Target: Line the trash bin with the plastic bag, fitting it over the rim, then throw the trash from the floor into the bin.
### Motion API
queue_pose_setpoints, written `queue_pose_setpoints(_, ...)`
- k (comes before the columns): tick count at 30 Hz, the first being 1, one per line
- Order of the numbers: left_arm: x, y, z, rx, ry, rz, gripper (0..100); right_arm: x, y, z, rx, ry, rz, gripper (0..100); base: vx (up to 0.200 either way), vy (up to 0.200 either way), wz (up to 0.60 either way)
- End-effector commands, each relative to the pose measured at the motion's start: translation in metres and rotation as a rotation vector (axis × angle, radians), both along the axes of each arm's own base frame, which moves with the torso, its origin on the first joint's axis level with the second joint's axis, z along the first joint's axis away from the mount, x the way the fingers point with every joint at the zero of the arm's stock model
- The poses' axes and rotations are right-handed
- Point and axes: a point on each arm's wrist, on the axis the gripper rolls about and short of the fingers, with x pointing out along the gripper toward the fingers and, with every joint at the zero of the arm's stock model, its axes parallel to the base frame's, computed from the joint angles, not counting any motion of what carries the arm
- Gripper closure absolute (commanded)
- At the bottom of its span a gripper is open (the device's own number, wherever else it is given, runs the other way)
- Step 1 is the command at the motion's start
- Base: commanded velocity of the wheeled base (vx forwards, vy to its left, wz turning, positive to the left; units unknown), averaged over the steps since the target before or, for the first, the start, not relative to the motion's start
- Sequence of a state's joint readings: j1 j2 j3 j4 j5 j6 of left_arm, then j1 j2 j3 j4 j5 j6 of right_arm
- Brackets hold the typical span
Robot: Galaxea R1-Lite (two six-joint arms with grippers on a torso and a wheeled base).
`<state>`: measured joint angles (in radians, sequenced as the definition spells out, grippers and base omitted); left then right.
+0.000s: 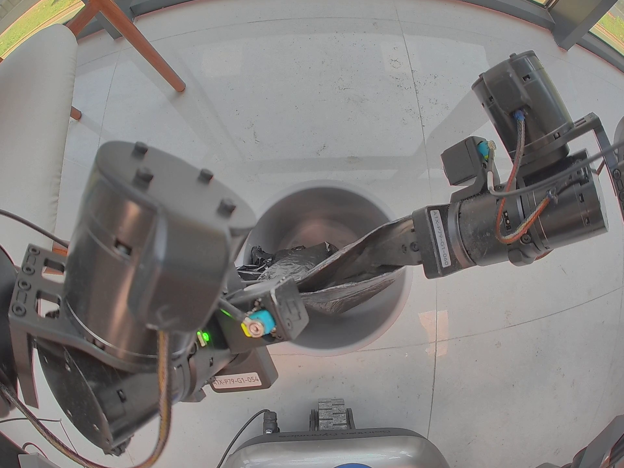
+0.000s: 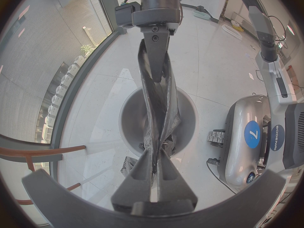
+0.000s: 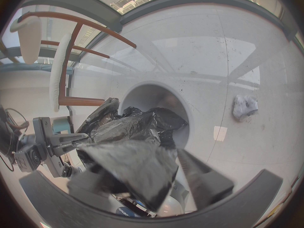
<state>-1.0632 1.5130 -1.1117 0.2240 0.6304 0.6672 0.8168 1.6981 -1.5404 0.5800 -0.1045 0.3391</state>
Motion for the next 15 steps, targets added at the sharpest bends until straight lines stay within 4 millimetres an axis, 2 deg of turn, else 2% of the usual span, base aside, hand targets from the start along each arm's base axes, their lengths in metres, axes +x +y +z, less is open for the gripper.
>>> queue_pose_setpoints(1,0.000,-0.001,-0.001,0.005,0.003,-0.003,100,0.001,-0.001,0.002,-0.022,-0.028,0.018,100,0.000,0.000,0.00)
queue_pose_setpoints(9,0.001,-0.003,-0.003,0.012,0.005,0.000,100,-0.004,0.005,-0.003,-0.083,-0.052,0.059,100,0.000,0.000,0.00)
queue_pose_setpoints(15,0.002,-0.003,-0.002,0.005,-0.008,0.018,100,0.013,0.013,-0.013,-0.091,-0.044,0.042,100,0.000,0.000,0.00)
